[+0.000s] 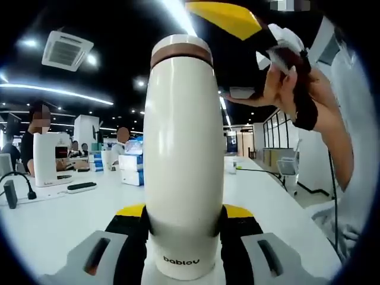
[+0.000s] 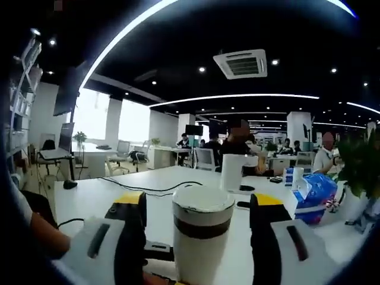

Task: Grasp the water cup twist off the cup lid place the cup lid on the table

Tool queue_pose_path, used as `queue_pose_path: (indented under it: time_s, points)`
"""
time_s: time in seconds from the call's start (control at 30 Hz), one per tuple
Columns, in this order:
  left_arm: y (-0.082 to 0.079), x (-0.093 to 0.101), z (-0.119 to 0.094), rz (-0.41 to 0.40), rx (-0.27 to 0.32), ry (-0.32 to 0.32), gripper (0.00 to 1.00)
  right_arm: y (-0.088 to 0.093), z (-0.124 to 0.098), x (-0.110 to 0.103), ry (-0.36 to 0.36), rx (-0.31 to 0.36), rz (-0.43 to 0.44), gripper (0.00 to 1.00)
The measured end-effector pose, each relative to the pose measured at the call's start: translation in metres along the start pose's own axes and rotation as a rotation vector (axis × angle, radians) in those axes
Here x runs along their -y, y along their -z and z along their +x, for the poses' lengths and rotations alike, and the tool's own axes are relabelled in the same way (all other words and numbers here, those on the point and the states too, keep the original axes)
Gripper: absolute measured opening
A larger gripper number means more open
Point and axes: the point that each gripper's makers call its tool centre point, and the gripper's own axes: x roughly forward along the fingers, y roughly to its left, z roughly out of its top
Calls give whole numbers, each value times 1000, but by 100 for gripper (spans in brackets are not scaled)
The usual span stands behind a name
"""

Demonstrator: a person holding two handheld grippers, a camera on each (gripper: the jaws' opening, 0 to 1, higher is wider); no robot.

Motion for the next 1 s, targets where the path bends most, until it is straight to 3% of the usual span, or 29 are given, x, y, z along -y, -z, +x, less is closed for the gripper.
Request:
queue_pose_path:
  time_s: [0.23,0.63,1.0]
  points:
    - [0,0,0,1,0,1,49,4,5,4,17,-11,20,66]
    - [1,1,1,-2,-3,1,49,3,7,6,14,-20,10,47]
    - [0,1,0,-1,-2,1,49,3,6,3,-73,8,23,47]
